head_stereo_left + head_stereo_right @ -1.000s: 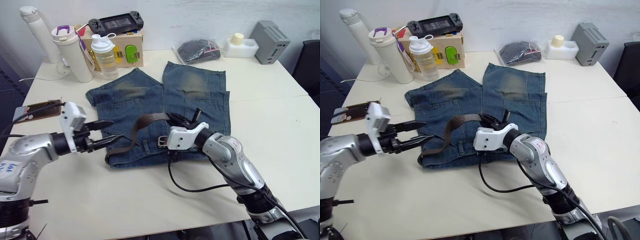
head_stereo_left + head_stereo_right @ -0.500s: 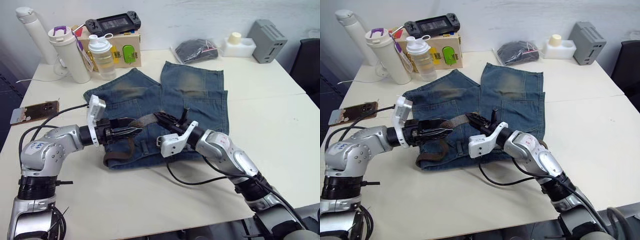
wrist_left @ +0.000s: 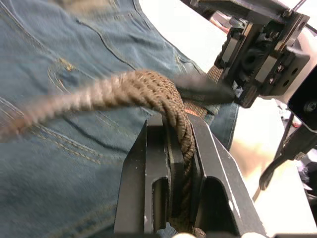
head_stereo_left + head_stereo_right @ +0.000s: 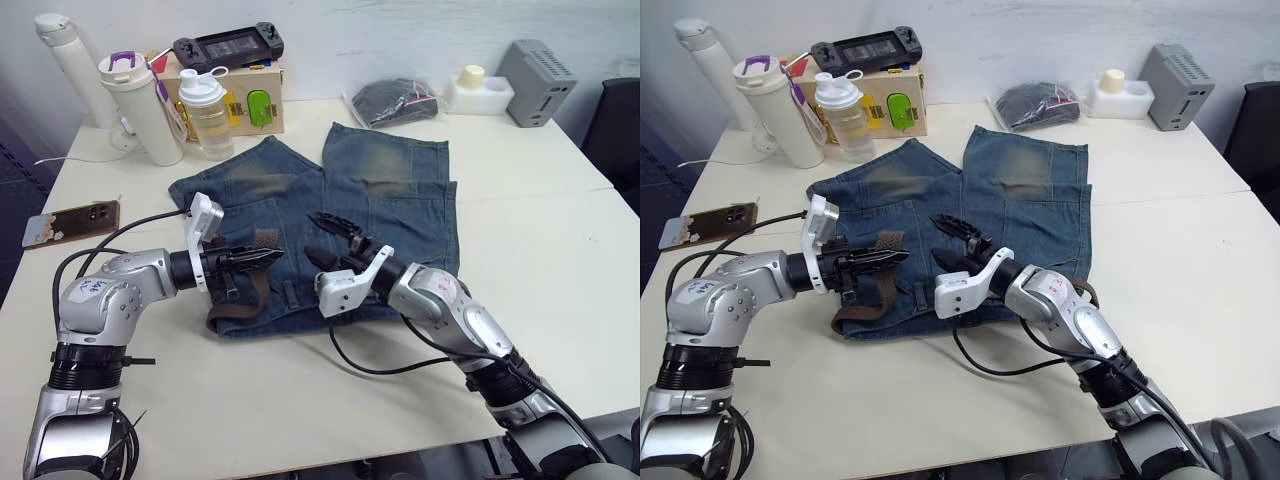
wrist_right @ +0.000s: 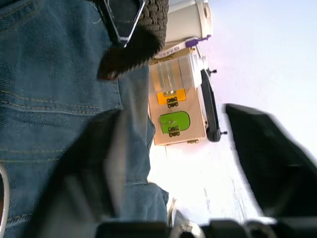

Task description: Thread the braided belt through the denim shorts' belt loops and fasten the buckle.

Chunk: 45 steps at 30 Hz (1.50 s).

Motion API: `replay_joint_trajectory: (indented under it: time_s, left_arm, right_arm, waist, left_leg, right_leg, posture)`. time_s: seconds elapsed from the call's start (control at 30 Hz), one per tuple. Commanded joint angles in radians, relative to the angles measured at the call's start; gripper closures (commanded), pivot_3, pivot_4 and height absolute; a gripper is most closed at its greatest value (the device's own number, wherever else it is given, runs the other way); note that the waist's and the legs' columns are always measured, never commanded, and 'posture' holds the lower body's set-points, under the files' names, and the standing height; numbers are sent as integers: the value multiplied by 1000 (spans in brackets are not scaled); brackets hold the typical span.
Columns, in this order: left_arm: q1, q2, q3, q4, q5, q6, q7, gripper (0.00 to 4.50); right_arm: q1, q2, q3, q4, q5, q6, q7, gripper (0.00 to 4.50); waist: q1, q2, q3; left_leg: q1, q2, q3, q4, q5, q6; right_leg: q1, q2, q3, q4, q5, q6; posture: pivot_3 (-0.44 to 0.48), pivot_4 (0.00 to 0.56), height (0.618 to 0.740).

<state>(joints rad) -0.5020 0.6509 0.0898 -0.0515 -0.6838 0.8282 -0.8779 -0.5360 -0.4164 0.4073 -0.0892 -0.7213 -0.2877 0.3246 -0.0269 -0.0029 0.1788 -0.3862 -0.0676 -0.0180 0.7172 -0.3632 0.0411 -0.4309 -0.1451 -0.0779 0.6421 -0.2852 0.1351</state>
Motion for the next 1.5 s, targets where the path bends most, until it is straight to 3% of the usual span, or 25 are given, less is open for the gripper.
replay_joint_trajectory:
  time_s: [0.03, 0.2, 0.37, 0.47, 0.7, 1.0, 1.1, 1.33, 1.4, 1.43, 1.5]
  left_arm:
    - [14, 34, -39, -73, 164, -187, 38, 4500]
    - [79, 149, -236, -140, 604, -616, 102, 4500]
    - [72, 202, -367, -120, 955, -846, 211, 4500]
    - [37, 193, -388, -110, 1071, -885, 255, 4500]
    - [-8, 128, -341, -91, 1177, -889, 360, 4500]
    - [-35, 115, -318, -84, 1224, -935, 418, 4500]
    - [-35, 111, -314, -82, 1233, -952, 422, 4500]
    - [-37, 106, -310, -93, 1252, -992, 441, 4500]
    - [-36, 109, -310, -99, 1263, -1004, 449, 4500]
    - [-33, 110, -309, -100, 1262, -1008, 448, 4500]
    - [-4, 87, -287, -116, 1177, -981, 406, 3634]
  right_arm:
    - [33, 18, -80, -77, 97, 90, 51, 28]
    - [37, -42, -145, -153, 138, 144, 128, 28]
    - [29, -88, -117, -191, 106, 111, 174, 28]
    - [30, -96, -104, -189, 109, 98, 190, 28]
    - [52, -95, -73, -213, 144, 113, 283, 28]
    - [56, -59, -67, -213, 125, 181, 303, 28]
    - [55, -53, -67, -212, 119, 203, 306, 778]
    - [56, -37, -60, -205, 117, 250, 316, 3955]
    - [56, -34, -59, -206, 115, 257, 316, 4373]
    - [54, -30, -59, -206, 114, 262, 316, 4373]
    - [51, -21, -58, -207, 111, 275, 314, 4500]
  waist:
    - [1, 0, 0]
    - [2, 0, 0]
    - [6, 0, 0]
    - [7, 0, 0]
    - [23, 0, 0]
    - [29, 0, 0]
    - [28, 0, 0]
    - [27, 0, 0]
    - [27, 0, 0]
    - [27, 0, 0]
    - [27, 0, 0]
  left_leg:
    - [0, 0, 0, 0, 0, 0]
    - [0, -1, 1, 0, 0, 0]
    - [0, -1, 1, -1, 0, 0]
    - [-1, -1, 1, -1, 0, 0]
    - [-1, -1, 2, 0, 0, 1]
    - [-2, -2, 1, 1, 1, 2]
    - [-2, -2, 1, 1, 1, 2]
    - [-2, -2, 1, 1, 1, 2]
    - [-2, -2, 1, 1, 1, 2]
    - [-2, -2, 1, 1, 1, 2]
    - [-2, -2, 1, 1, 1, 2]
  right_leg:
    - [0, 0, 0, 0, 0, 0]
    - [1, -1, 0, -2, 0, 0]
    - [0, 0, 0, -1, 0, 0]
    - [-1, -1, 0, -1, 0, 0]
    - [-1, -1, 0, 0, 0, 0]
    - [-1, -2, 0, 2, 0, 0]
    - [-1, -2, 0, 2, 0, 0]
    - [-1, -2, 0, 2, 0, 0]
    - [-1, -2, 0, 2, 0, 0]
    - [-1, -2, 0, 2, 0, 0]
    - [-1, -2, 0, 2, 0, 0]
  posture:
    - [0, 150, 682]
    - [0, 150, 682]
    - [0, 150, 682]
    - [0, 150, 682]
    - [0, 150, 682]
    - [0, 150, 682]
    - [0, 150, 682]
    - [0, 150, 682]
    - [0, 150, 682]
    - [0, 150, 682]
    - [0, 150, 682]
